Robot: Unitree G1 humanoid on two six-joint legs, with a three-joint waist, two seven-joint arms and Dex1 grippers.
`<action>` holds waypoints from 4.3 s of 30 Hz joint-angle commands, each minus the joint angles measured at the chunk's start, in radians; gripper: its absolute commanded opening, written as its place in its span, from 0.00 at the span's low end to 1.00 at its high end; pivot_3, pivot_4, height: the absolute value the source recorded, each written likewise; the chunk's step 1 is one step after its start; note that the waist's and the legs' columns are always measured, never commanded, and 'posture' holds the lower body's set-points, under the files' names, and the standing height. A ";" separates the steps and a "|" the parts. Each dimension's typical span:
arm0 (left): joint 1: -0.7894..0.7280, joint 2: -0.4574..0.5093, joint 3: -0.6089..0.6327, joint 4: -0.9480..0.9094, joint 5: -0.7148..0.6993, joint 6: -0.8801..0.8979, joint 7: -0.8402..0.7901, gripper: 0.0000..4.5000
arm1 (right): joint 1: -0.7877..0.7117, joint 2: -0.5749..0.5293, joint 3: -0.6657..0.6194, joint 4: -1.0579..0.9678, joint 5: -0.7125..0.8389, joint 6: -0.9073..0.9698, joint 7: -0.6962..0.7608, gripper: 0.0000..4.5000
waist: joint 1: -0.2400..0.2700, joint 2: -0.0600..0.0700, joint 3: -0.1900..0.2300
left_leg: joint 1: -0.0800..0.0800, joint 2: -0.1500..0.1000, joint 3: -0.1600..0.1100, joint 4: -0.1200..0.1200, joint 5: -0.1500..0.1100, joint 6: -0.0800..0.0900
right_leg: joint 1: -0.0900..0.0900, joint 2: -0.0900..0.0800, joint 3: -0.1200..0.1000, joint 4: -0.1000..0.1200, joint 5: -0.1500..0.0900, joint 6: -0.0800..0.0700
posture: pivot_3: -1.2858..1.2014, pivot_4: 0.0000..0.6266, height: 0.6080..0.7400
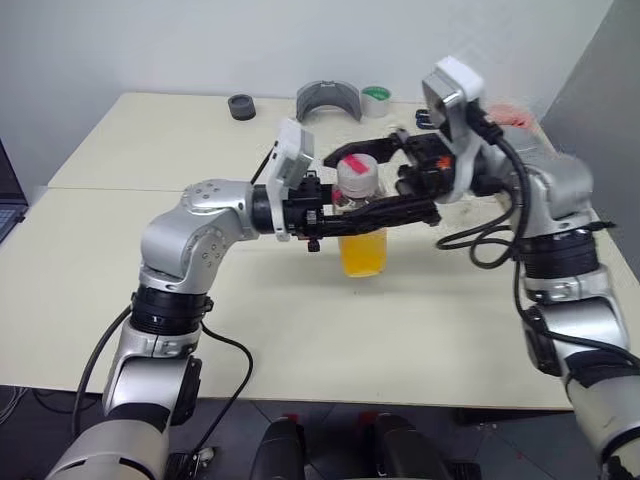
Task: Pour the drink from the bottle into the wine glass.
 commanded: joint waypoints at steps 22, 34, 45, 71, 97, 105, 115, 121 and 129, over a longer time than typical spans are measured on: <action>-0.092 -0.011 0.046 0.185 0.048 -0.134 -0.014 0.44 | 0.324 0.187 -0.149 -0.895 0.000 0.412 -1.233 0.99 | -0.011 0.000 0.000 | 0.000 0.001 0.000 0.000 0.000 0.000 | 0.000 0.002 0.001 0.001 0.000 0.000 | 0.52 0.24 1.00; -0.088 -0.008 0.046 0.169 0.051 -0.121 -0.018 0.44 | 0.281 0.239 -0.087 -0.848 -0.008 0.349 -1.246 0.99 | -0.011 0.000 0.000 | 0.000 0.001 0.000 0.000 0.000 0.000 | 0.000 0.002 0.001 0.000 0.000 0.000 | 0.52 0.24 1.00; -0.089 -0.010 0.046 0.163 0.051 -0.119 -0.017 0.44 | 0.257 0.249 -0.032 -0.781 -0.059 0.293 -1.231 0.96 | -0.011 0.000 0.000 | 0.000 0.001 0.000 0.000 0.000 0.000 | 0.000 0.002 0.001 0.000 0.000 0.000 | 0.52 0.24 1.00; -0.091 0.013 0.049 0.133 0.042 -0.076 -0.032 0.44 | 0.103 0.106 -0.113 -0.244 0.120 0.036 -0.535 0.40 | -0.013 0.000 0.000 | 0.000 0.001 0.000 -0.001 0.000 0.000 | 0.000 0.003 0.001 0.000 0.000 0.000 | 0.52 0.24 1.00; -0.063 0.042 0.051 0.081 0.010 -0.037 -0.014 0.44 | -0.025 0.106 -0.036 0.049 0.049 -0.043 -0.080 0.99 | -0.011 0.001 0.001 | 0.000 0.001 -0.001 0.000 0.000 0.000 | 0.000 0.002 0.000 0.001 0.000 0.000 | 0.52 0.24 1.00; -0.059 0.031 0.048 0.093 0.012 -0.050 -0.014 0.44 | 0.099 -0.004 -0.146 -0.229 0.135 0.130 -0.272 0.99 | -0.005 0.001 0.001 | 0.000 0.001 0.000 0.000 0.000 0.000 | 0.000 0.001 0.000 0.001 0.000 0.000 | 0.52 0.24 1.00; -0.087 0.017 0.038 0.142 0.026 -0.088 -0.036 0.44 | 0.195 -0.001 -0.209 -0.419 0.165 0.173 -0.547 0.99 | -0.011 0.001 0.001 | 0.000 0.001 0.000 0.000 0.000 0.000 | 0.000 0.002 0.001 0.001 0.000 0.000 | 0.52 0.24 1.00; -0.090 0.014 0.042 0.145 0.032 -0.095 -0.035 0.44 | 0.218 -0.013 -0.179 -0.538 0.129 0.192 -0.704 0.99 | -0.010 0.001 0.001 | 0.000 0.001 0.000 0.000 0.000 0.000 | 0.000 0.002 0.001 0.001 0.000 0.000 | 0.52 0.24 1.00; -0.074 0.024 0.049 0.127 0.029 -0.087 -0.027 0.44 | 0.244 0.092 -0.117 -0.696 0.091 0.264 -0.989 0.99 | -0.011 0.001 0.001 | 0.000 0.001 0.000 0.000 0.000 0.000 | 0.000 0.002 0.001 0.001 0.000 0.000 | 0.52 0.24 1.00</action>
